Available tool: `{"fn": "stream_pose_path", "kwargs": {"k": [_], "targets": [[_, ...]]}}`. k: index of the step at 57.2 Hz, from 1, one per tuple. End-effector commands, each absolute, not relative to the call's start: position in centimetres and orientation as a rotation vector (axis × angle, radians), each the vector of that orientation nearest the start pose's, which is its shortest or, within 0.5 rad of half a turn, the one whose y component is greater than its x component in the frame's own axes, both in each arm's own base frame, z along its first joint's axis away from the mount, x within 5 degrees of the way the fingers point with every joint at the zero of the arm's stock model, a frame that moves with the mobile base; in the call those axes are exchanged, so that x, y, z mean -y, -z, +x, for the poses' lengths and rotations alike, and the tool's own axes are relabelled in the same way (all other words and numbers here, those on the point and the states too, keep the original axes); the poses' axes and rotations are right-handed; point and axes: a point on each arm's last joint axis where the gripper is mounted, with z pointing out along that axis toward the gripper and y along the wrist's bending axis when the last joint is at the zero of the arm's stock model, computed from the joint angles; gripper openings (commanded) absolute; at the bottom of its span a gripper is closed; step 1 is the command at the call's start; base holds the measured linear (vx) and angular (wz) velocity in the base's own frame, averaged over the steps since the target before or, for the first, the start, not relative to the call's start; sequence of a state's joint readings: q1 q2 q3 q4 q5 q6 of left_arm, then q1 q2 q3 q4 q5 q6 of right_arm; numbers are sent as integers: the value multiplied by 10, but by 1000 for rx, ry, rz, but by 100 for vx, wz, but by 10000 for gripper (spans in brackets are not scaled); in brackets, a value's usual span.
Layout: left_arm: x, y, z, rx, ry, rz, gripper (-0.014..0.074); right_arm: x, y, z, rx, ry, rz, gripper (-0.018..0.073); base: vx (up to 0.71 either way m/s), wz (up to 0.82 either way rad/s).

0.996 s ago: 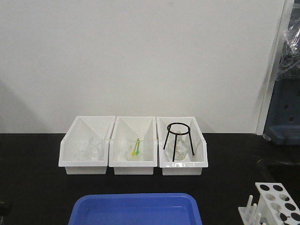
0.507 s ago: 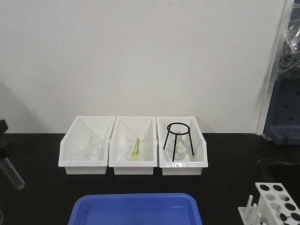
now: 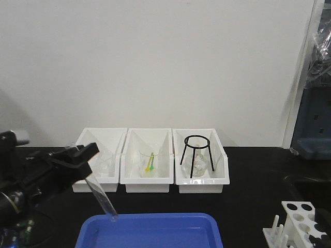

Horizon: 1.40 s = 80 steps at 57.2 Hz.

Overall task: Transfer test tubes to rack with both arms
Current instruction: 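Lift the test tube up out of the beaker with the left gripper, then bring the right gripper to the tube held by the left gripper and grasp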

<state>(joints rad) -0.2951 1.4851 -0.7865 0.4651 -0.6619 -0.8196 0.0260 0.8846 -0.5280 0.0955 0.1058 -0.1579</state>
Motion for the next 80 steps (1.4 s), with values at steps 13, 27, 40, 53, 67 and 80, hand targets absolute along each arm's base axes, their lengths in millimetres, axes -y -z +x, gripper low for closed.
{"fn": "stream_pose_path", "kwargs": {"k": [13, 27, 40, 53, 67, 80], "targets": [[160, -264, 306, -1519, 1012, 175, -1, -79, -283, 223, -1965, -114, -518, 425, 0, 0], [170, -245, 311, -1482, 1089, 188, -1, -144, -283, 270, -2005, -200, -696, 438, 0, 0], [171, -239, 312, -1483, 1099, 187, -1, -186, -289, 300, -1999, -222, -808, 454, 0, 0], [172, -241, 312, -1477, 1158, 148, -1, -218, -288, 315, -1984, -230, -916, 454, 0, 0], [172, -243, 311, -1460, 1207, 123, -1, -227, -295, 324, -1990, -270, -893, 454, 0, 0], [173, -243, 310, -1471, 1239, 113, -1, -230, -290, 325, -2002, -288, -914, 453, 0, 0]]}}
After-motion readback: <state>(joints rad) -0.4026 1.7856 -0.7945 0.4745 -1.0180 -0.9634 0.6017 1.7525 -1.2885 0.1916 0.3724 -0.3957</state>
